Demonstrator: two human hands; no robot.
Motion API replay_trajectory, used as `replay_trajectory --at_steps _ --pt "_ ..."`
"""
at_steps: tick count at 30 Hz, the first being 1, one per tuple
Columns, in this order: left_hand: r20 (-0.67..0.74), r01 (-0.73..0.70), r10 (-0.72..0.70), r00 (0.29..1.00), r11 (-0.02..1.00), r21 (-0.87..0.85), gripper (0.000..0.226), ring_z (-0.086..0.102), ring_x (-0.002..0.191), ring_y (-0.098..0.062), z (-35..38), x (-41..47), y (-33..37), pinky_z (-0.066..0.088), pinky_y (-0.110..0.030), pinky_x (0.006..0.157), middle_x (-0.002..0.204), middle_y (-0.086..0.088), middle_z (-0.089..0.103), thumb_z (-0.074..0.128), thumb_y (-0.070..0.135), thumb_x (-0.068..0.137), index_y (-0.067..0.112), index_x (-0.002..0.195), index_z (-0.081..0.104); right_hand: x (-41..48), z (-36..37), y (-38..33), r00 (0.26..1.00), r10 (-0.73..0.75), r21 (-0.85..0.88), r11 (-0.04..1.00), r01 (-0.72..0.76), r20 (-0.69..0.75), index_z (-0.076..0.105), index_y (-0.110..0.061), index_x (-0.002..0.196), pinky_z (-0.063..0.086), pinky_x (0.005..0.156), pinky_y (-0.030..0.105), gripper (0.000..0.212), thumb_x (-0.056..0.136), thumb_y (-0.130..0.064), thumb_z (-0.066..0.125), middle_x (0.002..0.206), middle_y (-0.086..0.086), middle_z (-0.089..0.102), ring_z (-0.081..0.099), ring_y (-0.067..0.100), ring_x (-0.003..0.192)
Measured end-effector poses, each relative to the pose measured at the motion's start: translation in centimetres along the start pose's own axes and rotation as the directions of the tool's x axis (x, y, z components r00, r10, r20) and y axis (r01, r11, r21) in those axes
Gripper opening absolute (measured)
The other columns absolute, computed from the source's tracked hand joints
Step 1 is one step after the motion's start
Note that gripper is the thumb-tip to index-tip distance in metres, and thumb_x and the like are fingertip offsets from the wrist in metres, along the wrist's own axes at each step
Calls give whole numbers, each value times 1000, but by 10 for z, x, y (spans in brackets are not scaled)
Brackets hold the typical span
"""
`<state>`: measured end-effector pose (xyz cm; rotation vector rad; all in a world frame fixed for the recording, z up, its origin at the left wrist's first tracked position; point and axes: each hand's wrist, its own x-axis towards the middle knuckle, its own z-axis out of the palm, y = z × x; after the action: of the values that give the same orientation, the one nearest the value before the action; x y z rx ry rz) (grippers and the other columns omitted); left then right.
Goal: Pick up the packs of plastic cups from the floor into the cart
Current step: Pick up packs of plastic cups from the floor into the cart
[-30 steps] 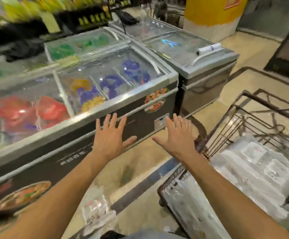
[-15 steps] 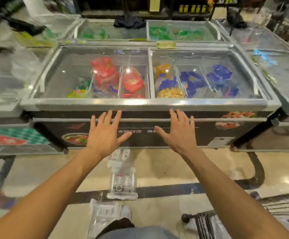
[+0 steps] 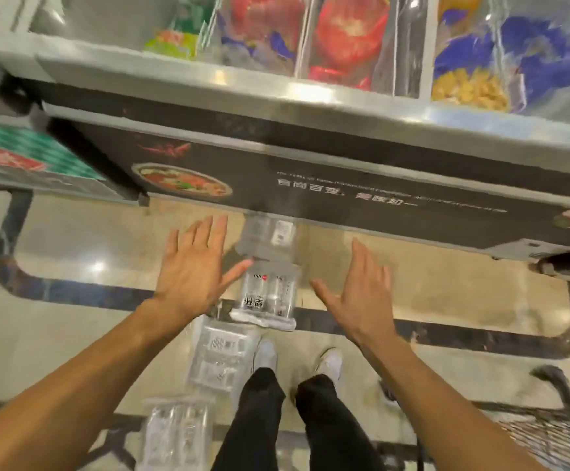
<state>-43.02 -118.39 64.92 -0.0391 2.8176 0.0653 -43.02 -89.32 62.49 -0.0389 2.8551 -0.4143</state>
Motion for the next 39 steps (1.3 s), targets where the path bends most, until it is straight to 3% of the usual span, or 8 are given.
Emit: replay_trajectory --at_steps 3,11,15,20,26,29,34,39 --pt "55 41 -39 998 998 -43 106 32 157 -37 81 46 -10 20 -59 130 174 -14 29 3 87 90 20 173 8 29 81 18 998 9 -15 1000 -8 65 22 -10 168 22 129 62 108 93 -87 27 173 13 30 28 33 160" --pt "123 98 -83 989 988 -118 106 44 148 -45 346 143 -29 37 -63 120 169 -22 37 14 87 94 15 171 16 101 317 92 985 38 -32 999 -33 167 21 -10 167 17 131 57 107 91 -85 23 172 14 31 28 31 158" --pt "155 46 -26 988 991 -129 102 43 149 -48 476 166 -29 38 -65 119 169 -25 36 19 85 97 16 172 18 120 437 119 981 54 37 997 -62 185 24 -7 166 31 124 61 106 92 -83 33 166 17 37 35 35 153" --pt "223 157 -123 967 977 -144 110 35 154 -47 590 178 -29 34 -62 123 173 -24 27 23 90 94 12 172 9 144 555 138 976 97 104 987 -119 193 31 -1 161 42 116 58 111 88 -85 41 153 20 49 49 38 140" --pt "271 219 -163 949 957 -189 121 43 146 -50 665 205 -37 42 -67 114 167 -26 34 49 87 86 7 169 12 172 638 154 960 171 217 951 -219 222 22 -10 167 44 110 41 115 86 -77 68 155 10 43 44 28 142" --pt "290 255 -174 941 929 -270 130 50 136 -49 685 220 -40 47 -67 105 157 -25 44 61 88 76 11 168 11 180 663 161 942 212 313 904 -290 261 10 -12 170 36 119 45 120 87 -72 73 166 14 30 35 32 151" --pt "307 330 -182 934 769 -547 139 32 158 -35 702 230 -45 33 -59 125 175 -14 25 76 82 72 22 171 -1 190 686 166 913 303 381 838 -392 272 10 -8 170 31 122 42 127 83 -72 77 157 15 36 34 34 148" --pt "301 323 -167 939 727 -606 140 46 146 -35 702 227 -47 42 -57 120 164 -15 35 75 90 62 24 167 8 184 688 156 903 309 448 790 -418 297 19 -13 167 41 111 37 124 77 -68 85 153 8 36 47 30 139"
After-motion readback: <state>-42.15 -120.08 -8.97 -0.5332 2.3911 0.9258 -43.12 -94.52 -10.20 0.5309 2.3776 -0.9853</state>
